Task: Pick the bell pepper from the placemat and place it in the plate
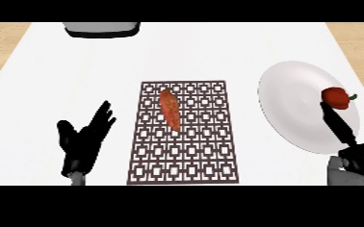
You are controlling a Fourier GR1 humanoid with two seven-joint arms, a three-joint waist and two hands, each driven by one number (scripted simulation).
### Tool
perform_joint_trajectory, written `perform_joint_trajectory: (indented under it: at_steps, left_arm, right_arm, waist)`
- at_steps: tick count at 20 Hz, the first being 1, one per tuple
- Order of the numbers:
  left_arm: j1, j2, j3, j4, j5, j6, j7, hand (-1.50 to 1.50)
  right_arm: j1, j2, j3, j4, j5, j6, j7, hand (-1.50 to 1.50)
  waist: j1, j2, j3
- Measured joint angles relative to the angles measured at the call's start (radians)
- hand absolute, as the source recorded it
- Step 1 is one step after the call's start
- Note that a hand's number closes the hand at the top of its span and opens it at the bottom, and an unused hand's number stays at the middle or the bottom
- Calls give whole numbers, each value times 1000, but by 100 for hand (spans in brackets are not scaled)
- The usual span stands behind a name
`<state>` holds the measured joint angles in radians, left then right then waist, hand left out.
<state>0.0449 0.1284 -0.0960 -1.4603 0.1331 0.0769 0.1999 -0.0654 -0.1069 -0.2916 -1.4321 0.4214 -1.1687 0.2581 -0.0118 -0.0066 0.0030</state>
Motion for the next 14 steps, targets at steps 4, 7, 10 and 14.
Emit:
perform_joint_trajectory:
  at_steps: [4,7,10,14]
  left_arm:
    - [-12,13,20,13,8,-16,7,0]
    - [-10,1,10,3,-5,-8,13,0]
    - [-26,-3,13,12,-12,-8,23,0]
    - [-19,2,25,11,-2,-34,10,0]
  right_arm:
    - [152,56,85,-136,-91,26,-98,-150]
    - [260,82,166,-214,-119,42,-143,-150]
    - [364,94,267,-258,-115,27,-159,-150]
    - [496,101,372,-325,-78,10,-152,-150]
  waist:
    - [0,1,0]
    - [2,1,0]
    - [4,2,-1]
    - [5,3,-2]
